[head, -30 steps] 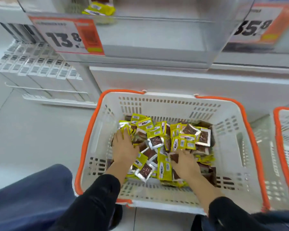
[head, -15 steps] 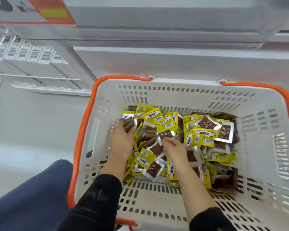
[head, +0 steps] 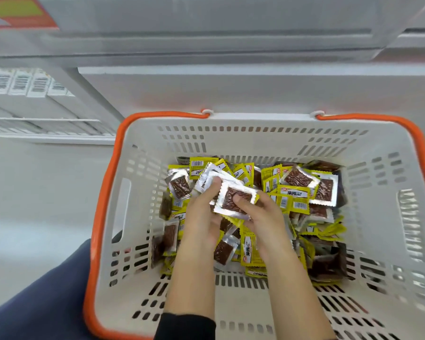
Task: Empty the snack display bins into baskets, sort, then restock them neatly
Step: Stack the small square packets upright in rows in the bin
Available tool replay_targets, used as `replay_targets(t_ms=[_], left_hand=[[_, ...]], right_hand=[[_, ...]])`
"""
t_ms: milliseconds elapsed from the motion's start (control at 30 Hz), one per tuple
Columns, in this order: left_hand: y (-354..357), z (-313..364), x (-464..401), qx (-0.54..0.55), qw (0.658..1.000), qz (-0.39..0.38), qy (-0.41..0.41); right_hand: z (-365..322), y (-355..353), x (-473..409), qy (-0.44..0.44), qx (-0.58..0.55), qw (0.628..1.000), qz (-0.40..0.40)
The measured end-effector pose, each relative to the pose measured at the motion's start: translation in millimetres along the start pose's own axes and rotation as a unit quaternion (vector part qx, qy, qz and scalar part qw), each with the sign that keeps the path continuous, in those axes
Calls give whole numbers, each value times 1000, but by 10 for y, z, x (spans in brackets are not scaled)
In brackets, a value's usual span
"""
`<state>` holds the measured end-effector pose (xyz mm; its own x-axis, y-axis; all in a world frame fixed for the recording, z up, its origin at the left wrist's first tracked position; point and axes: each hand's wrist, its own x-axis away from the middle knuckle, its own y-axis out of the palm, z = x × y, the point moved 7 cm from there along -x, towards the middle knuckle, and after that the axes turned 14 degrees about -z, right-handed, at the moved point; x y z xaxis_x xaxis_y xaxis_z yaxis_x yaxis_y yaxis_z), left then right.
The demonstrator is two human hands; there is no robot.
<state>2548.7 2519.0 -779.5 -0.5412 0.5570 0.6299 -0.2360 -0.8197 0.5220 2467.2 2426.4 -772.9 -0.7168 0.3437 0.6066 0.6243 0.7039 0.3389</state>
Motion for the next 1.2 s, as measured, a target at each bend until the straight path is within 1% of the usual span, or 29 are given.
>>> replay_targets(t_ms=[100, 200, 300, 367, 500, 567, 600, 633, 700, 733, 767, 800, 833, 867, 900, 933, 1000, 1033, 1067, 1100, 1167, 1200], left_hand=[[-50, 25, -19, -48, 999, 20, -15], [-60, 101, -11, -81, 997, 10, -12], [-79, 190, 0, -134, 991, 22, -4], [-55, 218, -14, -185, 983, -1, -5], [95, 263, -2, -285, 956, -65, -6], [130, 242, -19, -321, 944, -78, -3], [121, 246, -23, -321, 944, -71, 12], [120, 261, -14, -305, 950, -57, 25], [12, 295, -14, -229, 973, 1, 43], [-59, 316, -21, -181, 982, 24, 50], [-132, 346, -18, -152, 986, 48, 55], [-172, 367, -17, -147, 986, 59, 50], [-181, 369, -15, -153, 986, 56, 35], [-186, 344, -31, -165, 985, 46, 17], [-139, 321, -28, -175, 984, 27, 2], [-95, 290, -27, -187, 982, 4, -6], [-7, 243, -1, -179, 984, -17, -7], [31, 245, 10, -176, 984, -27, -4], [51, 235, 6, -179, 983, -36, -3], [43, 223, 1, -176, 984, -40, -2], [62, 228, 14, -171, 984, -41, -5], [78, 221, 8, -177, 983, -46, -8]], right_hand=[[-18, -82, -26, -8, -17, 1000, 10], [-5, -133, -30, -4, -56, 998, 20], [-67, -136, -12, -23, -71, 997, 7], [-106, -146, -11, -37, -29, 999, 4], [-153, -176, -17, -50, 50, 996, 49], [-198, -147, -20, -64, 95, 992, 54], [-191, -142, -28, -57, 91, 993, 48], [-170, -142, -42, -39, 63, 997, 33], [-178, -173, -28, -19, -18, 999, 19], [-222, -222, 4, -32, -41, 998, 40], [-293, -297, 47, -56, -23, 995, 80], [-378, -360, 88, -90, 14, 989, 116], [-461, -364, 108, -120, 52, 983, 126], [-531, -294, 109, -143, 86, 980, 109], [-573, -180, 97, -159, 117, 978, 72], [-577, -47, 81, -163, 142, 976, 18], [-506, 152, 60, -140, 164, 974, -63], [-476, 194, 58, -129, 152, 977, -78], [-455, 187, 58, -124, 134, 981, -70], [-451, 148, 58, -130, 119, 983, -42], [-451, -1, 37, -143, 141, 979, 37], [-429, -60, 19, -133, 151, 978, 61]])
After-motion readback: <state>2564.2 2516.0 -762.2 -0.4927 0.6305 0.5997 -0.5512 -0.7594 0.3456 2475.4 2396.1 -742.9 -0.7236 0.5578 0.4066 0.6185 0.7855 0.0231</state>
